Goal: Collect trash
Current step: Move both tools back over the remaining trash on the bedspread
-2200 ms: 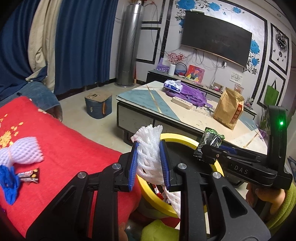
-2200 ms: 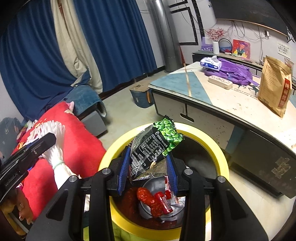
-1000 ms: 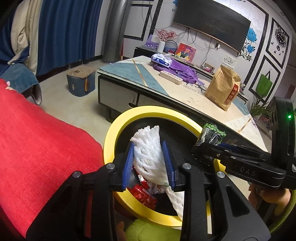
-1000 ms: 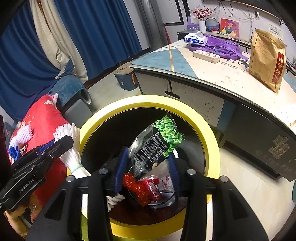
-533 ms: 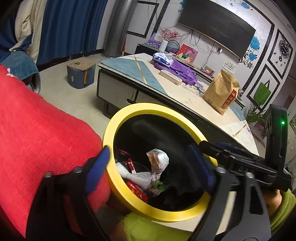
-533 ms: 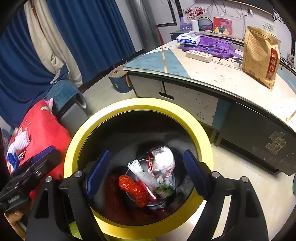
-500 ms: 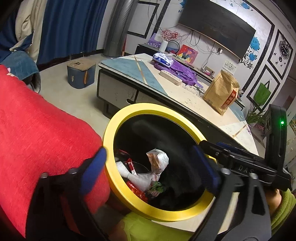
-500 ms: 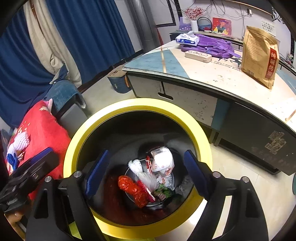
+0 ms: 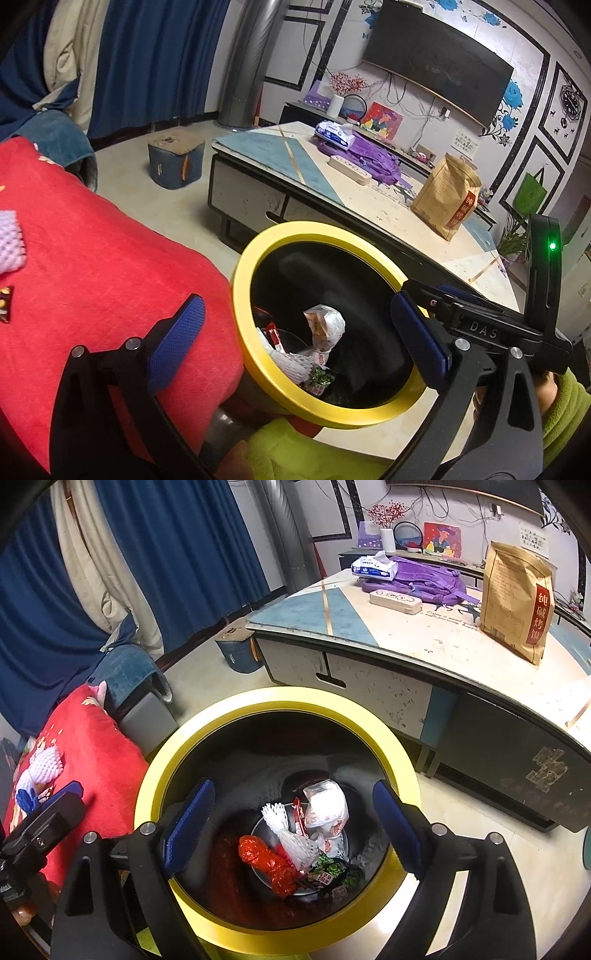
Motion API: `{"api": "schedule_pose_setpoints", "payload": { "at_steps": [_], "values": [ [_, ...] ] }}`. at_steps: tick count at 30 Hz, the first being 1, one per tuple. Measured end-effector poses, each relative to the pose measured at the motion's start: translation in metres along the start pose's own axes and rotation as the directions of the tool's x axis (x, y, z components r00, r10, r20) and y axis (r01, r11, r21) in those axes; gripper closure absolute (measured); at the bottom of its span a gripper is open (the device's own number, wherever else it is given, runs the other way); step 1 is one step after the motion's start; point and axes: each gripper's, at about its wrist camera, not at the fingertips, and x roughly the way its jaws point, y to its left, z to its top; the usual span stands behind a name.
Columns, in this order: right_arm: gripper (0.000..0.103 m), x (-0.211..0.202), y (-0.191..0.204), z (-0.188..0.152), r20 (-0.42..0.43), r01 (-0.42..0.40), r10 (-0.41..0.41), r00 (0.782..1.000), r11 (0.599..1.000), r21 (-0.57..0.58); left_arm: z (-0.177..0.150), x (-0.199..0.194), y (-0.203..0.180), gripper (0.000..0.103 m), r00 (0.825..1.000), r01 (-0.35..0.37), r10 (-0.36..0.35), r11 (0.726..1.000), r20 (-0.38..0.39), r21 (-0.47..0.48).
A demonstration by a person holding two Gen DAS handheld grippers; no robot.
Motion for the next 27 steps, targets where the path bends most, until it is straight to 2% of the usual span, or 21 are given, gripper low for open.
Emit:
{"api": "schedule_pose_setpoints", "payload": {
  "at_steps": [4,11,15,27],
  "values": [
    [0.018,-0.005,0.005,0.001,0.017,-0.001,0.002,1.000,1.000,-0.013,0.003,-0.011,0.003,0.011,0.999,-0.020,0.020,1.000,0.029,0.001],
    [0.018,-0.030,0.024,0.006,0.121,-0.026,0.034,0.992,0.997,-0.070,0.007,-0.036,0.016,0.011,0.992,-0.084,0.085,0.996,0.096,-0.011],
    [0.014,-0.042,0.036,0.007,0.165,-0.044,0.059,0.985,0.994,-0.096,0.008,-0.048,0.022,0.011,0.987,-0.106,0.108,0.994,0.116,-0.029],
    [0.013,-0.060,0.076,0.000,0.179,-0.098,0.134,0.975,0.976,-0.197,0.007,-0.086,0.035,0.011,0.967,-0.182,0.184,0.983,0.179,-0.025]
  ]
}}
